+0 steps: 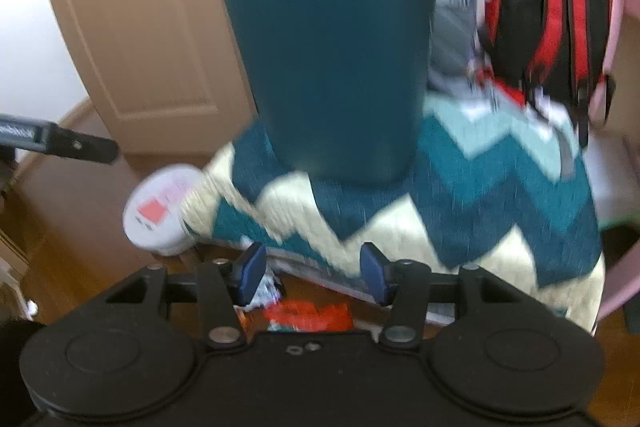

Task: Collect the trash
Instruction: 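Lower both tools back toward the remaining trash on the floor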

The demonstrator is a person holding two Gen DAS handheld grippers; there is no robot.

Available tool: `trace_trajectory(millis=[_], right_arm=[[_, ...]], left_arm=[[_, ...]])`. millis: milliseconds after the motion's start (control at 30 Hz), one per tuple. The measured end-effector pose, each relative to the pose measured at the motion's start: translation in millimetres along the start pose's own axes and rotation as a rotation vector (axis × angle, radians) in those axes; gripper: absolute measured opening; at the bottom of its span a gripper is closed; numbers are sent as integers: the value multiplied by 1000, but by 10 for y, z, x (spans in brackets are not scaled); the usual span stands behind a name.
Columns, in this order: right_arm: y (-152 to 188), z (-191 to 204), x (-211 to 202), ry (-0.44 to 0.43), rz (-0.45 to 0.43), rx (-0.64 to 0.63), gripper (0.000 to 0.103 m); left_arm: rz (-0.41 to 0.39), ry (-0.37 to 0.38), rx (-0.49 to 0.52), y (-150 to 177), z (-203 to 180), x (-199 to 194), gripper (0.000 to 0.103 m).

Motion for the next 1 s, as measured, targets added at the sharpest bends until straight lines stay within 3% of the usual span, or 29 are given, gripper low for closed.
trace_trajectory(millis=[233, 367, 467, 700, 900, 1000], right_arm=[[570, -110, 705, 15, 146, 65, 52], [935, -206, 1161, 32, 253, 90, 52], [1185, -271, 1488, 51, 327, 99, 52], [1671, -433, 2165, 82, 475, 126, 52], [2054, -518, 2735, 102, 575, 76, 52], [2206, -549, 2972, 108, 612, 65, 52]], left_arm=[[103, -70, -45, 342, 565, 623, 102], [197, -73, -88, 566, 851, 1074, 102], [243, -129, -115, 774, 1084, 1401, 102], [388, -100, -264, 1365, 1555, 2115, 102], [581, -30, -334, 1981, 1712, 2700, 102], [635, -42, -313, 2276, 1762, 2940, 102]])
Point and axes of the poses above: each gripper's, at about its wrist camera, not at the fingertips, and x roughly the way its jaws point, z to its left, y to its underside, the point moved 5 cm from there along x, roughly the way its jaws point, and after that the axes turned 6 degrees about y, right-handed, at the moved point
